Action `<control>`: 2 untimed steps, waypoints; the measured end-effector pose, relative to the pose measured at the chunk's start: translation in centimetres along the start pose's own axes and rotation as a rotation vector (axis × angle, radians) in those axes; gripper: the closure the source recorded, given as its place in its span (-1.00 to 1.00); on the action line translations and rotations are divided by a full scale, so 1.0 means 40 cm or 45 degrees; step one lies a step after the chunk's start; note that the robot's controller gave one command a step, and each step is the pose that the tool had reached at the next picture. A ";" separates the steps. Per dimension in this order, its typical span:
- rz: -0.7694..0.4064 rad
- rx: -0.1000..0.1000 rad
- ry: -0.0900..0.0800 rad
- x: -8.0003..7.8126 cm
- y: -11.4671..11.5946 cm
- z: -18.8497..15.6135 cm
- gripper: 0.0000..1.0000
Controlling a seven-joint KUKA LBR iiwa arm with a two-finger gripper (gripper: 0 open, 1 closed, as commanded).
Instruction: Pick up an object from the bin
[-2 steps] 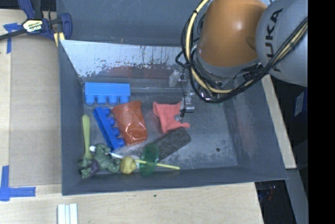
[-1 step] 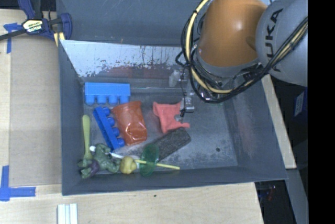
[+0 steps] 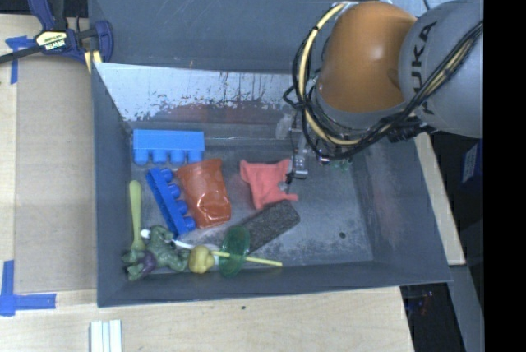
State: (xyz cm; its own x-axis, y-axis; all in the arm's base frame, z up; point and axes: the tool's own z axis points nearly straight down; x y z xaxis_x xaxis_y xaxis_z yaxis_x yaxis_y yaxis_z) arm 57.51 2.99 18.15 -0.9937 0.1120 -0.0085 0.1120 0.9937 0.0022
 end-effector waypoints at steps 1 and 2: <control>0.006 0.002 0.006 0.071 -0.037 0.021 -1.00; -0.084 0.002 -0.002 0.011 -0.064 0.170 -1.00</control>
Offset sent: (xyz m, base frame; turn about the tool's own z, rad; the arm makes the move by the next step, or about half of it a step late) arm 0.0074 -0.0337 -0.1115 -0.1065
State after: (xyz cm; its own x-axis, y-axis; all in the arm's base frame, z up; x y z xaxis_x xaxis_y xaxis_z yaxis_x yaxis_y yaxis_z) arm 56.85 0.48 11.32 -0.9989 0.0463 -0.0099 0.0463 0.9989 0.0001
